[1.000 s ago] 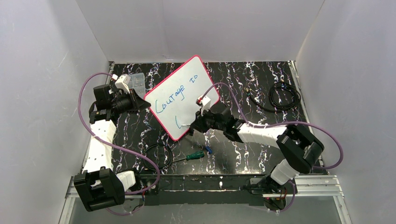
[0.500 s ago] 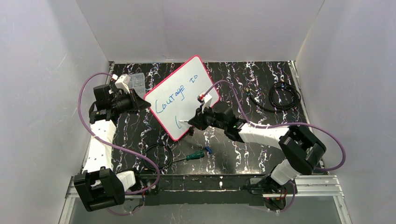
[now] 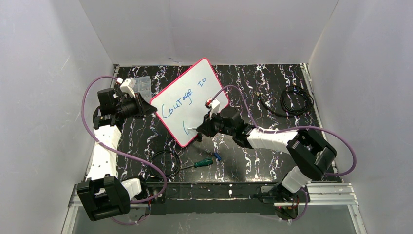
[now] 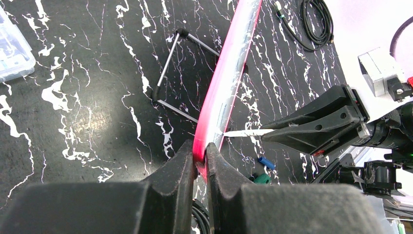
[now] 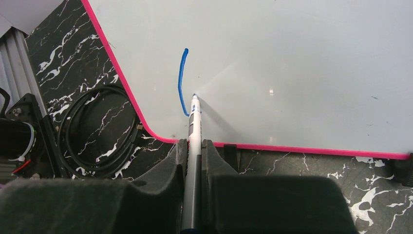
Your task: Write a sentence on the whiteboard
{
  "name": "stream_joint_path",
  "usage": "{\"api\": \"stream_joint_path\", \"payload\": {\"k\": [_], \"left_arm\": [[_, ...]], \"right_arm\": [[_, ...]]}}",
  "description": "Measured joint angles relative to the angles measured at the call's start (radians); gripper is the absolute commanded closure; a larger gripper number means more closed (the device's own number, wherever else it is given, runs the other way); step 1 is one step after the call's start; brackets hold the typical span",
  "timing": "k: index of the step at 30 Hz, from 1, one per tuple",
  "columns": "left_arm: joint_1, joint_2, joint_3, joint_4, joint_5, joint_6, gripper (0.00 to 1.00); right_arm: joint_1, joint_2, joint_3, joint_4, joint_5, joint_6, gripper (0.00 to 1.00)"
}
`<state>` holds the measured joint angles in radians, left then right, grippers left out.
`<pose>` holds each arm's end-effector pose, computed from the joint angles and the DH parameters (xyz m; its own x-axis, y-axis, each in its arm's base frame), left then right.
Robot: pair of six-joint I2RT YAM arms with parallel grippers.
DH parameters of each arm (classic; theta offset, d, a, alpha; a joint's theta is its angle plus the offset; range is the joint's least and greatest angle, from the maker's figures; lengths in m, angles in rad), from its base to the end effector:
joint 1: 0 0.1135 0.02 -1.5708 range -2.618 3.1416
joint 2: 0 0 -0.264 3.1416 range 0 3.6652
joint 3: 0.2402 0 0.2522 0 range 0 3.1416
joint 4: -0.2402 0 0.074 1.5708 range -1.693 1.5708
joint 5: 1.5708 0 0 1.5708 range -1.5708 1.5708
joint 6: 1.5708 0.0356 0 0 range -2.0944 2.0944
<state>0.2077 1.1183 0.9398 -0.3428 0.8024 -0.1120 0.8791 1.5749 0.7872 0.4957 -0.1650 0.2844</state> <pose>0.2420 0.0248 0.3173 -0.5364 -0.1924 -0.8217 0.4094 0.7921 -0.4528 0.2129 0.2663 0.2148 -0.4176 -0.0702 -0.9059 -0.7740 0.5498 0.3141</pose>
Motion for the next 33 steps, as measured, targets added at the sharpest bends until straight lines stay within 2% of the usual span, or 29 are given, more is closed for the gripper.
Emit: {"api": "stream_joint_path", "payload": {"k": [33], "left_arm": [[0.000,0.000,0.000,0.000,0.000,0.000,1.00]], "right_arm": [[0.005,-0.018,0.002,-0.005,0.077,0.000,0.99]]}}
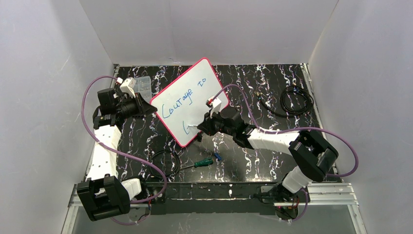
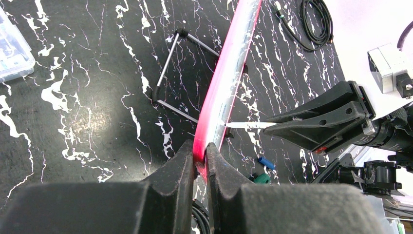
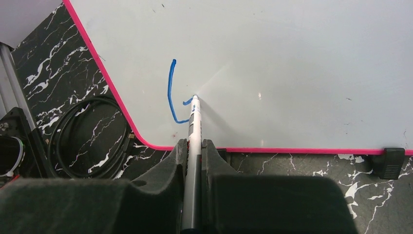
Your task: Write a sentence on the whiteboard
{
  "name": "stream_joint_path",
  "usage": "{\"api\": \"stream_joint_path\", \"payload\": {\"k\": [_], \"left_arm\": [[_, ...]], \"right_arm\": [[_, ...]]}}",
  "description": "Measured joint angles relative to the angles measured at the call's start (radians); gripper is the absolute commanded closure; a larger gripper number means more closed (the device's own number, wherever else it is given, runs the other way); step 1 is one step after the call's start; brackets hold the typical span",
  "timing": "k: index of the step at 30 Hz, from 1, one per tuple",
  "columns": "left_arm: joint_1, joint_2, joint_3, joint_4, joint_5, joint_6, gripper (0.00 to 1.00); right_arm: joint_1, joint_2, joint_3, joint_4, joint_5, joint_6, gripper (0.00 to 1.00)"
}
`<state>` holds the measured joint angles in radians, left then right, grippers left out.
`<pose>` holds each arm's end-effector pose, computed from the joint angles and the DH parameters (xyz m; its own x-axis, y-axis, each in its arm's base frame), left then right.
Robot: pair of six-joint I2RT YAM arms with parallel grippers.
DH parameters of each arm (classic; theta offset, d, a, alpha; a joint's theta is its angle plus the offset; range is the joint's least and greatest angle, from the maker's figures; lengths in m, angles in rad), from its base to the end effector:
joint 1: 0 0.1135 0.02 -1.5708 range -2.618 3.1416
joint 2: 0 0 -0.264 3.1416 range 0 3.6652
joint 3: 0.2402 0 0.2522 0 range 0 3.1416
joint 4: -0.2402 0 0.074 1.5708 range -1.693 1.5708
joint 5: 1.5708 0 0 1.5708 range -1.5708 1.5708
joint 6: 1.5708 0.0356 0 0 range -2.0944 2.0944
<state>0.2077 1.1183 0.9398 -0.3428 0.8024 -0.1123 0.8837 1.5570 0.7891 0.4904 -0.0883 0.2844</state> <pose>0.2420 0.0248 0.3173 -0.5365 -0.1927 -0.8216 0.4093 0.7920 -0.4530 0.2129 0.2645 0.2205 -0.3980 -0.0444 -0.9163 -0.7420 0.6029 0.2930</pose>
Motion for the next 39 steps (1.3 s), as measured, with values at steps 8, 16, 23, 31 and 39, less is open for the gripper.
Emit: {"api": "stream_joint_path", "payload": {"k": [8,16,23,31,39], "left_arm": [[0.000,0.000,0.000,0.000,0.003,0.000,1.00],[0.000,0.000,0.000,0.000,0.003,0.000,1.00],[0.000,0.000,0.000,0.000,0.003,0.000,1.00],[0.000,0.000,0.000,0.000,0.002,0.000,1.00],[0.000,0.000,0.000,0.000,0.002,0.000,1.00]], "right_arm": [[-0.001,0.000,0.000,0.011,-0.031,0.000,0.99],[-0.001,0.003,0.002,0.011,-0.049,0.000,0.99],[-0.001,0.003,0.002,0.006,-0.049,-0.002,0.99],[0.000,0.015,0.002,0.006,-0.050,-0.005,0.99],[0.000,0.016,0.002,0.005,-0.052,-0.018,0.99]]}}
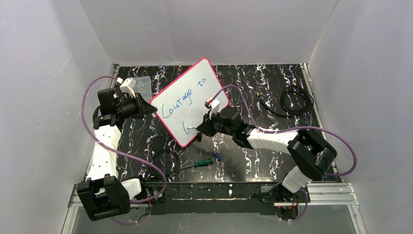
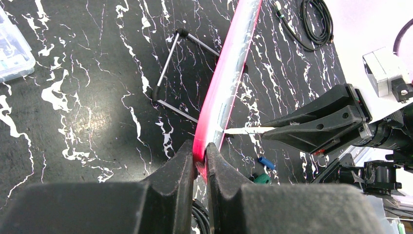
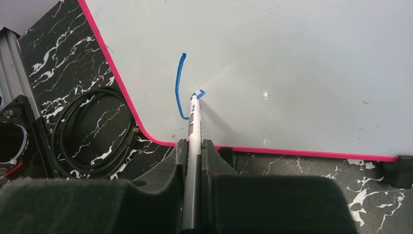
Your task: Write a sentence on the whiteboard
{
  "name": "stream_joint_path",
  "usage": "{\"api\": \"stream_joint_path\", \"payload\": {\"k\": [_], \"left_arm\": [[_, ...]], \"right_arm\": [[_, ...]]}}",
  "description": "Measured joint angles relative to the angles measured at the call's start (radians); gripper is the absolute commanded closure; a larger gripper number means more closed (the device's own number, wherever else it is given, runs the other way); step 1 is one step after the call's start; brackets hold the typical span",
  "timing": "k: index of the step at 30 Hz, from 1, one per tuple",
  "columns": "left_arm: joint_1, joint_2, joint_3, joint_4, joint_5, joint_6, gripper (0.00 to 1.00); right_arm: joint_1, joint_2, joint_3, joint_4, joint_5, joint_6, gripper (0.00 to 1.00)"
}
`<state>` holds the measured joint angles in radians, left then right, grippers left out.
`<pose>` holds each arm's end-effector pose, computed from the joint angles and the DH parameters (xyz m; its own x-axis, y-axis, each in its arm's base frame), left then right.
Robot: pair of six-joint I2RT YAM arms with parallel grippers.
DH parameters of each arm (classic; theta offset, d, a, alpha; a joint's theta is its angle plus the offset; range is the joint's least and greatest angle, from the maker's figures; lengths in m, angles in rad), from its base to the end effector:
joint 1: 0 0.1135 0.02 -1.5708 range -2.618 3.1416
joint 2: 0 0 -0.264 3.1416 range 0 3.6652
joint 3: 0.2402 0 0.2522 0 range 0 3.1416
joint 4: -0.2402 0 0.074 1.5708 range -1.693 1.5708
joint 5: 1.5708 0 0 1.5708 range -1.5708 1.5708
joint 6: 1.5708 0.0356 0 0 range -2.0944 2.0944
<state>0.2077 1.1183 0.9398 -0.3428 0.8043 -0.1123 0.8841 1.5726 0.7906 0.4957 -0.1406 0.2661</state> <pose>0.2420 0.0248 0.3173 -0.5367 -0.1925 -0.8215 0.4107 0.7909 -0.4537 0.2126 0.2671 0.2166 -0.3965 -0.0730 -0.9151 -0.7739 0.5628 0.2905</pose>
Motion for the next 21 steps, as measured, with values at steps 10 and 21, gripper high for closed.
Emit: {"api": "stream_joint_path", "payload": {"k": [10,21], "left_arm": [[0.000,0.000,0.000,0.000,0.000,0.000,1.00],[0.000,0.000,0.000,0.000,-0.001,0.000,1.00]], "right_arm": [[0.000,0.000,0.000,-0.020,0.001,-0.013,0.99],[0.008,-0.003,0.000,-0.038,0.026,-0.015,0.99]]}}
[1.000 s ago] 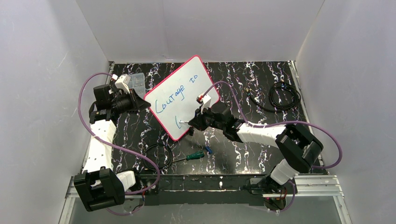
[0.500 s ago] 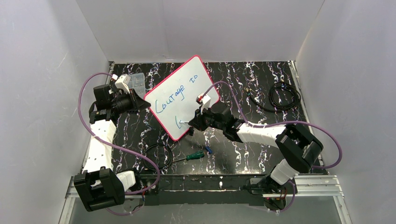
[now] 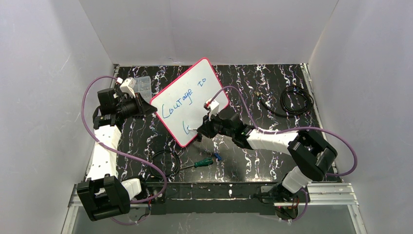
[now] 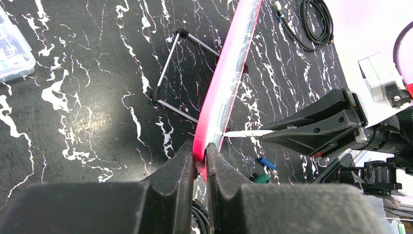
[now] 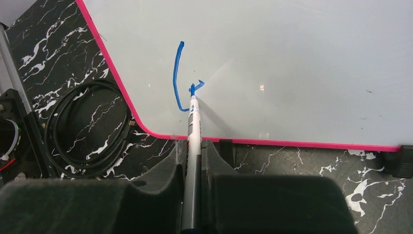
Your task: Write a sentence on the whiteboard
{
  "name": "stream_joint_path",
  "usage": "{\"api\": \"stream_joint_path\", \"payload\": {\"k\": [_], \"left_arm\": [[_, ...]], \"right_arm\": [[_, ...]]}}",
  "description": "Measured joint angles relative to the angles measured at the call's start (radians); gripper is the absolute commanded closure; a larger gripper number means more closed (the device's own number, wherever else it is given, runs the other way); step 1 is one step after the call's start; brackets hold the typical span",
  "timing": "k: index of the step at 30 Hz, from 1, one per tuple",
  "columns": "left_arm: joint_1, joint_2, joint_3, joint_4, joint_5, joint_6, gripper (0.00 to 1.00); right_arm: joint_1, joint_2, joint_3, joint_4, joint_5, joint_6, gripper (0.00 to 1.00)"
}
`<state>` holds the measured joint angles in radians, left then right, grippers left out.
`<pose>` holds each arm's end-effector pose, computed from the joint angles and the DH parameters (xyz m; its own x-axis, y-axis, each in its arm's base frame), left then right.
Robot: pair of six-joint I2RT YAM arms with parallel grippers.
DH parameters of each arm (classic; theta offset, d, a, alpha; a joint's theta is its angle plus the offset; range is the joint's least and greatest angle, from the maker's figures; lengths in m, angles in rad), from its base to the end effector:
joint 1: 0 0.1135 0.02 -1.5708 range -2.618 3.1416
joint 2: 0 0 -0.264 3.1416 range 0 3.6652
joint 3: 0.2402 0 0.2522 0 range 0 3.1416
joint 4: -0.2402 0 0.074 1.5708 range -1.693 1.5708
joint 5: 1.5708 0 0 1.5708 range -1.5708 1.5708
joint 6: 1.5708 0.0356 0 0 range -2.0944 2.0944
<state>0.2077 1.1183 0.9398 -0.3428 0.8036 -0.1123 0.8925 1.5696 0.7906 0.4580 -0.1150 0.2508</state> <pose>0.2420 0.0248 0.3173 -0.5366 -0.1926 -0.8215 0.4101 0.7913 -0.4534 0.2101 0.2672 0.2136 -0.4007 -0.1043 -0.9102 -0.7663 0.5827 0.2706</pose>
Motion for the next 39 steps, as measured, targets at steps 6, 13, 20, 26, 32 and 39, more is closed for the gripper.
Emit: {"api": "stream_joint_path", "payload": {"k": [6,13,20,26,32,39], "left_arm": [[0.000,0.000,0.000,0.001,0.001,0.000,1.00],[0.000,0.000,0.000,0.002,0.005,-0.001,1.00],[0.000,0.000,0.000,0.002,0.005,-0.003,1.00],[0.000,0.000,0.000,0.002,0.006,-0.003,1.00],[0.000,0.000,0.000,0.003,0.005,-0.003,1.00],[0.000,0.000,0.000,0.003,0.005,-0.003,1.00]], "right_arm": [[0.005,-0.023,-0.005,-0.017,0.062,0.000,0.99],[-0.002,-0.066,-0.024,-0.012,0.113,0.002,0.99],[-0.002,-0.069,-0.024,0.013,0.113,0.007,0.99],[-0.004,-0.050,-0.022,0.025,0.104,0.008,0.99],[-0.009,-0.029,-0.019,0.032,0.085,0.008,0.99],[-0.010,-0.024,-0.019,0.045,0.055,0.007,0.99]]}}
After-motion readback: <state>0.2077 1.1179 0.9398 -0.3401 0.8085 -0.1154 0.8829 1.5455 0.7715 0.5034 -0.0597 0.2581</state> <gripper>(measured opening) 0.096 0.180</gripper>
